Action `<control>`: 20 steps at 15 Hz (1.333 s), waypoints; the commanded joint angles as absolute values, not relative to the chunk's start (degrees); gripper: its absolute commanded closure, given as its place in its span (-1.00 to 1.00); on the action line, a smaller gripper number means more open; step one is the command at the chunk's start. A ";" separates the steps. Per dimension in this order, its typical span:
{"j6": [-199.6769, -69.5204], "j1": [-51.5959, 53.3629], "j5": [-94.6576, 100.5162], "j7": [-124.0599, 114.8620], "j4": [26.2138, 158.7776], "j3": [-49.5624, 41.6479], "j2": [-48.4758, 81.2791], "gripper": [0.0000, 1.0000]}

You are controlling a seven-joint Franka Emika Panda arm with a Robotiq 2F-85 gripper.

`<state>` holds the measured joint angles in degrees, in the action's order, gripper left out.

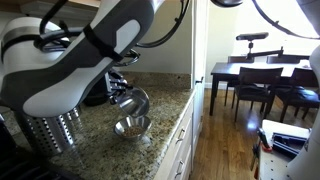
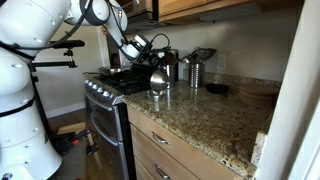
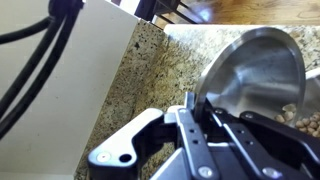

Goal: Pour some contents from the silver bowl on the right to the one on the left.

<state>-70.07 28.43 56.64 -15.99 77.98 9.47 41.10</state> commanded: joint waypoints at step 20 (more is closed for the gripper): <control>-66.96 29.94 62.40 -20.57 78.19 9.15 40.94 0.86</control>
